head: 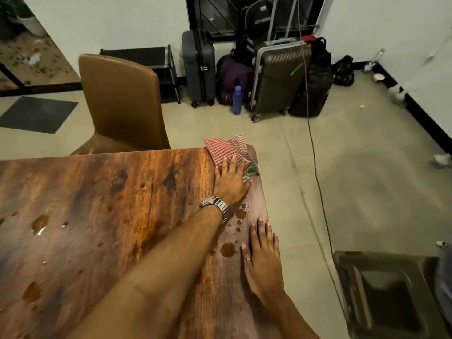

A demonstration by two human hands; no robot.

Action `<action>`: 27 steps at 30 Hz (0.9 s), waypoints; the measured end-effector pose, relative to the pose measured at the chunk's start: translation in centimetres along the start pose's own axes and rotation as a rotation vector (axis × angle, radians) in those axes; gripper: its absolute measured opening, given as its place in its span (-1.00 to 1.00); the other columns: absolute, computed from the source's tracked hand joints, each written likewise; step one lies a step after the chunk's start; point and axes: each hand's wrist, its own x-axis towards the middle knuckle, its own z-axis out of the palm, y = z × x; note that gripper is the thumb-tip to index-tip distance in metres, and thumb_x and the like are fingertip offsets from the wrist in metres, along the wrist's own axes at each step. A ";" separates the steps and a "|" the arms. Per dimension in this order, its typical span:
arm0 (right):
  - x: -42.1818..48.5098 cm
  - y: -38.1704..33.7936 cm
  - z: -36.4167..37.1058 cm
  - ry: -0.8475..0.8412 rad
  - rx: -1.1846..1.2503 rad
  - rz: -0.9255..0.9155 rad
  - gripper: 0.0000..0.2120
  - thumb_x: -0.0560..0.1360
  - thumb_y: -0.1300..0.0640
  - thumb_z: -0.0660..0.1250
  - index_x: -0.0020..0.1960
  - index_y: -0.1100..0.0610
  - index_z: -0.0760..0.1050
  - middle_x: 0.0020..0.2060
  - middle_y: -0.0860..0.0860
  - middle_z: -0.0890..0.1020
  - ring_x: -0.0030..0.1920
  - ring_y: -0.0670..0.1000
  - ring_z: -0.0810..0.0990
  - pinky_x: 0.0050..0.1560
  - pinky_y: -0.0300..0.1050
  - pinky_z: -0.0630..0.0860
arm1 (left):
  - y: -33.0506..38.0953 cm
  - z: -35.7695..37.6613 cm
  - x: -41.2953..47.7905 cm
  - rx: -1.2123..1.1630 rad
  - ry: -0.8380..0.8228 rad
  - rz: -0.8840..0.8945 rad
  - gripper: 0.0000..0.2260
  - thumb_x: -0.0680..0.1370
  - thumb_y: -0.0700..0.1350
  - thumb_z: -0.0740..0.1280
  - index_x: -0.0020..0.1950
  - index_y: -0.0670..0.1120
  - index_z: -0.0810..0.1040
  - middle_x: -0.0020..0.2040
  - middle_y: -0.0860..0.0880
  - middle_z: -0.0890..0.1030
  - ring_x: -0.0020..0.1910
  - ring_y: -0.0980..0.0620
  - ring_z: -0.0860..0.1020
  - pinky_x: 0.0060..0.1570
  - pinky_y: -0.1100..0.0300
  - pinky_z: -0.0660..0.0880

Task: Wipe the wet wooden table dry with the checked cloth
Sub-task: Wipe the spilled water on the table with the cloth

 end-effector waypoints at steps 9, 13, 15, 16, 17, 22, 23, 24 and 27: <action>0.0 0.2 1.7 0.125 -0.138 -0.010 -0.36 0.61 -0.25 -0.30 0.60 0.01 -0.24 0.61 0.00 -0.15 0.60 0.01 -0.24 0.57 -0.02 -0.33 | -0.5 2.1 -2.1 0.024 0.184 0.077 -0.57 0.67 0.21 0.09 0.39 0.00 0.46 0.53 -0.09 0.31 0.54 -0.08 0.24 0.58 -0.28 -0.07; 0.2 0.1 1.7 0.114 -0.122 -0.013 -0.35 0.56 -0.28 -0.41 0.57 -0.02 -0.34 0.58 -0.03 -0.26 0.58 0.00 -0.32 0.55 -0.03 -0.38 | 0.2 1.7 0.7 -0.041 0.312 0.007 -0.51 0.68 0.19 0.06 0.56 0.01 0.29 0.64 -0.16 0.12 0.63 -0.17 0.04 0.59 -0.23 -0.19; 0.1 0.2 1.8 0.114 -0.123 -0.018 -0.34 0.55 -0.27 -0.42 0.58 -0.01 -0.33 0.58 -0.04 -0.28 0.58 0.01 -0.31 0.56 -0.02 -0.35 | 0.8 1.8 2.2 -0.023 0.229 -0.031 -0.41 0.67 0.24 0.02 0.65 0.03 0.08 0.67 -0.16 -0.07 0.65 -0.21 -0.12 0.55 -0.21 -0.29; 0.0 0.2 1.7 0.131 -0.123 -0.015 -0.34 0.56 -0.27 -0.42 0.58 0.00 -0.30 0.58 -0.04 -0.26 0.59 0.01 -0.29 0.56 -0.02 -0.33 | 1.2 2.2 2.6 0.017 0.185 -0.041 -0.38 0.67 0.27 -0.01 0.67 0.04 0.01 0.67 -0.16 -0.12 0.64 -0.22 -0.15 0.56 -0.25 -0.29; 0.0 0.2 1.8 0.150 -0.115 -0.017 -0.34 0.56 -0.26 -0.41 0.59 0.00 -0.26 0.58 -0.04 -0.23 0.59 0.02 -0.27 0.56 -0.03 -0.31 | 1.4 2.6 2.8 0.071 0.148 -0.047 -0.37 0.66 0.29 -0.04 0.67 0.04 -0.02 0.67 -0.15 -0.12 0.64 -0.23 -0.16 0.56 -0.28 -0.27; 0.2 0.5 1.9 0.186 -0.100 -0.027 -0.38 0.62 -0.20 -0.28 0.61 0.03 -0.17 0.61 -0.02 -0.12 0.60 -0.01 -0.21 0.58 -0.05 -0.27 | 0.6 3.8 -1.1 0.040 0.163 -0.010 -0.47 0.69 0.01 0.14 0.65 -0.04 0.12 0.67 -0.08 0.07 0.65 -0.15 -0.04 0.59 -0.27 -0.18; 0.2 0.4 1.8 0.202 -0.101 -0.034 -0.40 0.64 -0.17 -0.22 0.62 0.05 -0.13 0.61 -0.01 -0.08 0.61 0.00 -0.17 0.58 -0.04 -0.24 | -0.2 3.7 -3.0 -0.031 0.203 0.013 -0.53 0.68 -0.10 0.16 0.60 -0.08 0.24 0.64 -0.09 0.20 0.64 -0.11 0.09 0.60 -0.23 -0.07; 0.1 0.5 1.8 0.207 -0.111 -0.038 -0.40 0.65 -0.15 -0.16 0.62 0.06 -0.11 0.61 0.01 -0.05 0.61 0.00 -0.15 0.58 -0.04 -0.22 | -1.2 3.3 -4.9 -0.142 0.269 0.020 -0.60 0.67 -0.18 0.16 0.52 -0.11 0.39 0.56 -0.08 0.36 0.57 -0.07 0.26 0.59 -0.16 0.08; -0.3 0.4 1.3 0.164 -0.106 -0.037 -0.39 0.65 -0.15 -0.10 0.62 0.05 -0.15 0.62 0.01 -0.09 0.61 -0.02 -0.20 0.58 -0.02 -0.23 | -4.2 -0.3 -9.8 -0.639 0.482 -0.212 -0.71 0.62 -0.32 0.20 0.21 -0.14 0.66 0.32 -0.04 0.62 0.30 0.04 0.54 0.40 0.14 0.42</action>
